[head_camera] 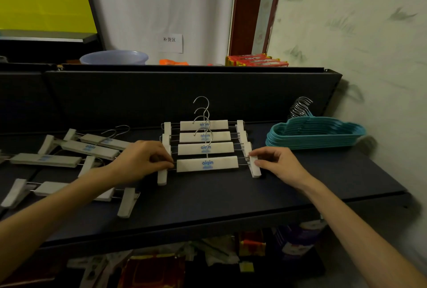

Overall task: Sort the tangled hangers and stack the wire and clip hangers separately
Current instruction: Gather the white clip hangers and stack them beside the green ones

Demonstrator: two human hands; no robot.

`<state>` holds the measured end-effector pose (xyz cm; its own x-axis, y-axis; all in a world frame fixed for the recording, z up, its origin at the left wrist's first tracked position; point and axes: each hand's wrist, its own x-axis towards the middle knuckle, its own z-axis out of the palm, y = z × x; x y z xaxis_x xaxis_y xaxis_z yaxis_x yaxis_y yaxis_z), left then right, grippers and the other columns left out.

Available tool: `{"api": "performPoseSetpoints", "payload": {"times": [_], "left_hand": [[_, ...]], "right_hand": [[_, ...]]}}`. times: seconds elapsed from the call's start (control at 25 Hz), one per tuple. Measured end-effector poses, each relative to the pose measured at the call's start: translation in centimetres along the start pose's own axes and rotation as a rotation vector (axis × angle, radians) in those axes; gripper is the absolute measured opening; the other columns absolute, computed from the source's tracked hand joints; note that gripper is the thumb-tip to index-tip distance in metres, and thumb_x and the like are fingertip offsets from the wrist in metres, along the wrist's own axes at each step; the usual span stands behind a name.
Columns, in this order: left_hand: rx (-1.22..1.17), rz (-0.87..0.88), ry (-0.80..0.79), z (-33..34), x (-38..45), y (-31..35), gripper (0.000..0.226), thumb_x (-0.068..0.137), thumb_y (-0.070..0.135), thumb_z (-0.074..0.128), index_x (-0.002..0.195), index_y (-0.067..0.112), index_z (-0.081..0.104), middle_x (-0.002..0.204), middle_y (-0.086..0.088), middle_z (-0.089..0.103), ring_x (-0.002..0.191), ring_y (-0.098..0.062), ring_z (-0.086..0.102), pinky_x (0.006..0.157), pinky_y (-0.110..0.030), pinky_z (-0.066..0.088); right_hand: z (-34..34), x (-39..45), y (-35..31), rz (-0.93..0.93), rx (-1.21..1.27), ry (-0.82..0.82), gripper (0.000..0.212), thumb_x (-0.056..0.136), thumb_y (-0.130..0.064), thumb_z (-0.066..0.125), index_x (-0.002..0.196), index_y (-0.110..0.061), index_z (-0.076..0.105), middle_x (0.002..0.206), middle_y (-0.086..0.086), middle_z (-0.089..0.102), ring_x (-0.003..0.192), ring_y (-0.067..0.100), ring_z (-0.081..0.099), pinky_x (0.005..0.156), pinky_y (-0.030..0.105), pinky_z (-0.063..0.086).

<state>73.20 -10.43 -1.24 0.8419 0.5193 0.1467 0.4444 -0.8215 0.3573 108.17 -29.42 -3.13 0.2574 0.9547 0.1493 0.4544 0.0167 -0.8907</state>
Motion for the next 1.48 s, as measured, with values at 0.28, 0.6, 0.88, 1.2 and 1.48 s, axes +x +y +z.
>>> {"api": "performPoseSetpoints", "payload": {"times": [0.28, 0.6, 0.88, 1.2, 1.48], "left_hand": [[0.052, -0.005, 0.076, 0.3, -0.1, 0.0, 0.016, 0.090, 0.039, 0.067, 0.106, 0.042, 0.065, 0.100, 0.026, 0.056, 0.088, 0.005, 0.059, 0.079, -0.021, 0.054], [0.195, -0.030, 0.243, -0.2, -1.2, 0.4, 0.043, 0.094, 0.055, 0.048, 0.127, 0.031, 0.062, 0.141, 0.006, 0.048, 0.125, -0.011, 0.048, 0.100, -0.032, 0.046], [0.176, -0.115, 0.331, -5.5, -7.7, -4.7, 0.025, 0.096, 0.040, 0.059, 0.115, 0.030, 0.070, 0.128, 0.012, 0.055, 0.113, -0.007, 0.054, 0.090, -0.029, 0.047], [0.232, -0.318, 0.357, -5.3, -19.0, -10.6, 0.026, 0.095, 0.037, 0.062, 0.120, 0.032, 0.067, 0.126, 0.012, 0.054, 0.112, -0.007, 0.054, 0.088, -0.025, 0.046], [0.158, -0.303, 0.276, -5.1, -22.9, -11.6, 0.040, 0.093, 0.035, 0.066, 0.132, 0.034, 0.058, 0.129, 0.013, 0.058, 0.118, -0.005, 0.051, 0.099, -0.029, 0.046]], "right_hand": [[0.1, 0.4, 0.2, 0.023, -0.031, 0.025, 0.027, 0.089, -0.002, 0.072, 0.109, -0.018, 0.077, 0.105, -0.001, 0.076, 0.099, 0.010, 0.069, 0.087, 0.022, 0.054], [3.8, -0.3, -2.3, -0.318, -0.482, 0.277, 0.029, 0.089, -0.012, 0.072, 0.115, -0.024, 0.072, 0.124, -0.010, 0.065, 0.124, 0.005, 0.051, 0.106, 0.023, 0.038], [15.6, -0.4, -10.1, -0.510, -0.493, -0.121, 0.031, 0.097, -0.042, 0.061, 0.123, -0.026, 0.066, 0.119, -0.012, 0.066, 0.112, -0.002, 0.056, 0.096, 0.020, 0.047], [25.2, 0.0, -11.9, -0.421, -0.576, -0.285, 0.045, 0.089, -0.061, 0.062, 0.117, -0.027, 0.070, 0.112, -0.015, 0.064, 0.101, 0.002, 0.059, 0.085, 0.029, 0.053], [27.1, 0.0, -12.5, -0.168, -0.434, -0.151, 0.024, 0.090, -0.037, 0.071, 0.113, -0.029, 0.072, 0.110, -0.012, 0.067, 0.103, 0.005, 0.060, 0.090, 0.030, 0.052]]}}
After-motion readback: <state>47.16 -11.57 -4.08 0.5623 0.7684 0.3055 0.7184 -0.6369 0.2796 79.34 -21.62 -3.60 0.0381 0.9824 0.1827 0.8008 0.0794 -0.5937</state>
